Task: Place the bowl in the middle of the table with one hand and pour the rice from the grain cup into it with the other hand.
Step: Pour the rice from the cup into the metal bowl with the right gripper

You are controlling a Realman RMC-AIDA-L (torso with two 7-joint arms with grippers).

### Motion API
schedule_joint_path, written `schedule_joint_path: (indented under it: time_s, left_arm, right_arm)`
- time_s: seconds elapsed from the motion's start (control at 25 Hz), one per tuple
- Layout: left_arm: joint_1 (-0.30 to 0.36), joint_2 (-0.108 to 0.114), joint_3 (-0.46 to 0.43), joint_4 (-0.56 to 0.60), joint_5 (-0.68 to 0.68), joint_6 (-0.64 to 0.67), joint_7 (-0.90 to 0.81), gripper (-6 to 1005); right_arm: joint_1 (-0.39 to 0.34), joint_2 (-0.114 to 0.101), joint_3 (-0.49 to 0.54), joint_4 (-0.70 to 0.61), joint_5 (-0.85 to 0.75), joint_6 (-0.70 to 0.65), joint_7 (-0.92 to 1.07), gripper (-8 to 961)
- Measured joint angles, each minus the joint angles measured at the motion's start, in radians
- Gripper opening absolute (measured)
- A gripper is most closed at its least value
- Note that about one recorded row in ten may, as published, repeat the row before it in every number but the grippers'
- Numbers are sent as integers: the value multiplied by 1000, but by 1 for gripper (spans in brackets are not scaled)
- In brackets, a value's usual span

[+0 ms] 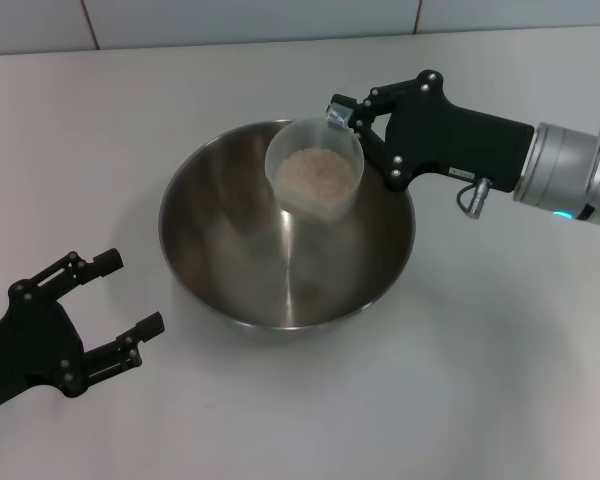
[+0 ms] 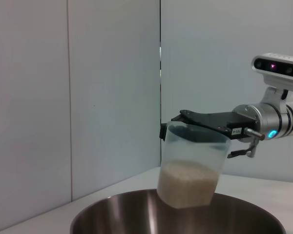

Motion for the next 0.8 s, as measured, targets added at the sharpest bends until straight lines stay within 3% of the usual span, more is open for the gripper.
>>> schedule_joint_path:
  time_s: [0.36, 0.8]
  left_arm:
    - [0, -1, -5, 4, -5, -4, 1, 810]
    - [-1, -3, -40, 4, -6, -9, 9, 810]
  right_arm:
    - [-13, 1, -71, -140, -23, 55, -131, 28]
    - [-117, 6, -356, -470, -7, 216, -210, 29]
